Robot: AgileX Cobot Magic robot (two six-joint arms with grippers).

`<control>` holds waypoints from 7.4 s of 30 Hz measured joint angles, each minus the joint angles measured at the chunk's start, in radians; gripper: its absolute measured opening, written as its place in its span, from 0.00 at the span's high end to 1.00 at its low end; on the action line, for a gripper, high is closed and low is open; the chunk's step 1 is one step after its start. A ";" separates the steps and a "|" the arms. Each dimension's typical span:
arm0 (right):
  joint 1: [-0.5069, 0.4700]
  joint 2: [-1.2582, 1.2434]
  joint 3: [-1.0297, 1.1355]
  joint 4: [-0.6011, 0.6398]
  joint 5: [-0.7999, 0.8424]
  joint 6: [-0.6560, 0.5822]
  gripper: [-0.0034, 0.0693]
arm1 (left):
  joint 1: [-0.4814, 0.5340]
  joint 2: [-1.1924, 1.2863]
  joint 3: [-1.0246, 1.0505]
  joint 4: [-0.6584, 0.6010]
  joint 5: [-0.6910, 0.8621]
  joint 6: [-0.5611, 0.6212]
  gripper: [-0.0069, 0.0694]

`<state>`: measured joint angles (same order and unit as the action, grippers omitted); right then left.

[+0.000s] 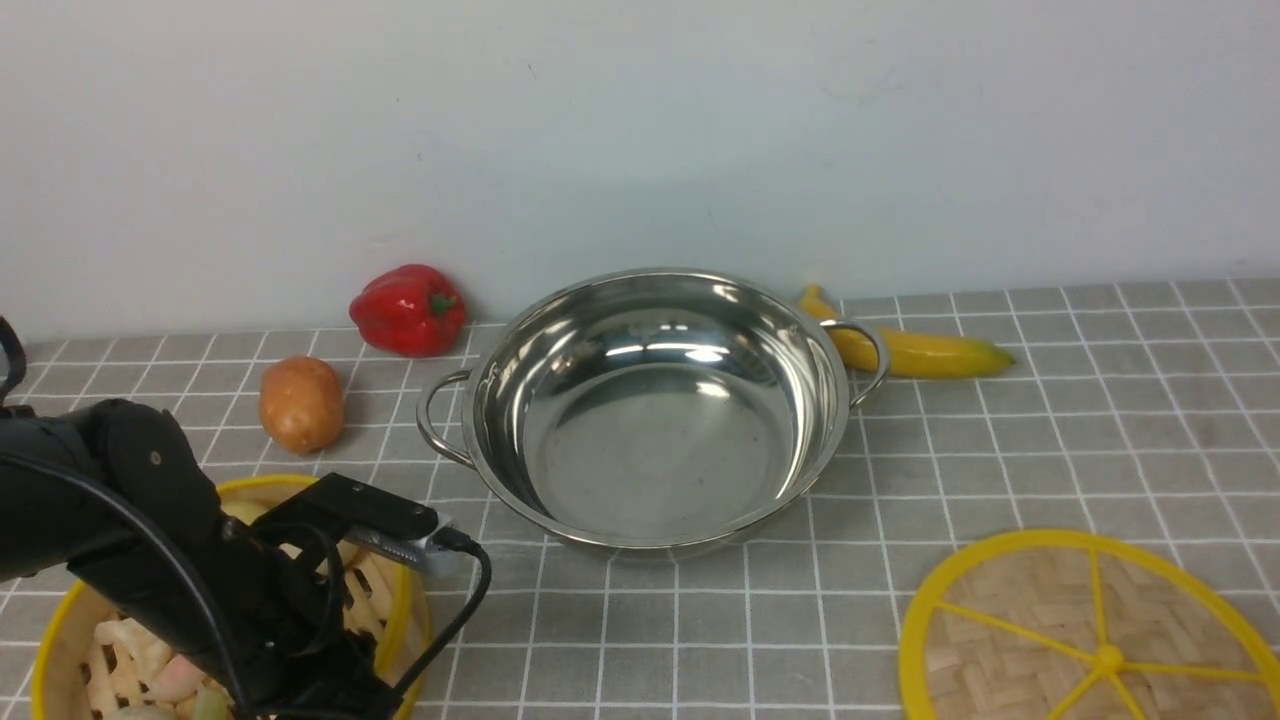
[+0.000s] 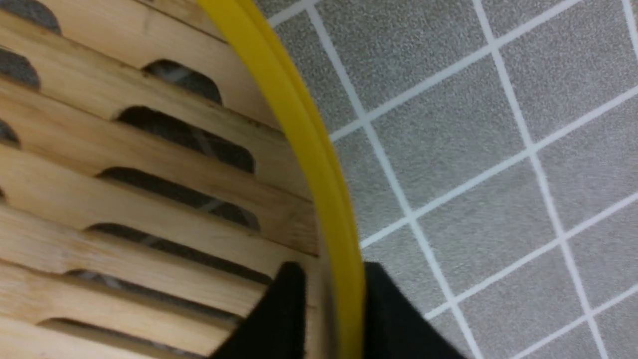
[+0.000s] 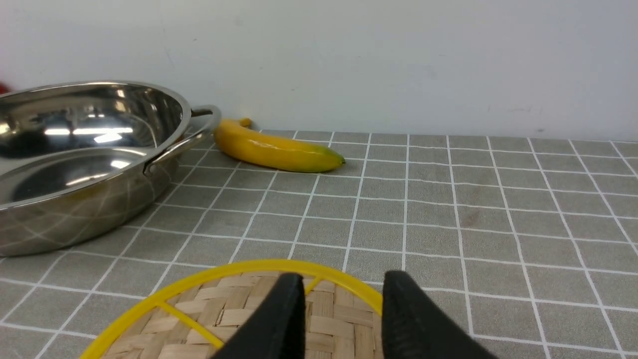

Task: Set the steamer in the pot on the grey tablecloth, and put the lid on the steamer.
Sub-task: 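Grasp the rim of the steamer basket holding the buns with the left gripper, then place the bamboo steamer basket with dumplings into the steel pot with the left gripper, then move the gripper down to the bamboo steamer lid and grasp its center knob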

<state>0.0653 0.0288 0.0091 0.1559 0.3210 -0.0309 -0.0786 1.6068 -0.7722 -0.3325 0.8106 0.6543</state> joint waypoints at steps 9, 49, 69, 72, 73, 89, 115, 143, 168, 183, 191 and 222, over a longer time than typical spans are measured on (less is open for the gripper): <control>0.000 0.000 0.000 0.000 0.000 0.000 0.62 | -0.002 -0.052 -0.146 0.069 0.179 -0.014 0.86; 0.000 0.000 0.000 0.000 0.000 0.000 0.62 | -0.441 0.391 -0.919 0.276 0.291 0.306 0.85; 0.000 0.000 0.000 0.000 0.000 0.000 0.62 | -0.443 0.512 -0.919 0.226 0.235 0.282 0.85; 0.000 0.000 0.000 0.000 0.000 0.000 0.62 | -0.443 0.512 -0.919 0.227 0.220 0.260 0.82; 0.000 0.000 0.000 0.000 0.000 0.000 0.62 | -0.443 0.512 -0.920 0.227 0.217 0.250 0.80; 0.000 0.000 0.000 0.000 0.000 0.000 0.62 | -0.443 0.407 -1.128 0.284 0.384 0.054 0.17; 0.000 0.000 0.000 0.000 0.000 0.000 0.62 | -0.443 0.148 -1.367 0.467 0.376 -0.567 0.78; 0.000 0.000 0.000 0.003 0.000 0.000 0.62 | 0.162 -1.217 0.539 0.413 -0.495 -0.637 0.73; 0.000 0.000 0.000 0.003 0.000 0.000 0.62 | 0.173 -1.604 0.779 0.396 -0.467 -0.698 0.67; 0.000 0.000 0.000 0.003 0.000 0.000 0.62 | 0.173 -1.605 0.779 0.396 -0.467 -0.698 0.64; 0.000 -0.001 -0.077 0.087 -0.014 0.031 0.62 | 0.173 -1.606 0.779 0.396 -0.467 -0.697 0.63; 0.008 0.809 -0.821 0.220 0.894 -0.550 0.62 | 0.173 -1.606 0.779 0.396 -0.467 -0.698 0.59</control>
<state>0.0734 0.8379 -0.8119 0.3758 1.2151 -0.5809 0.0940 0.0009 0.0073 0.0638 0.3433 -0.0432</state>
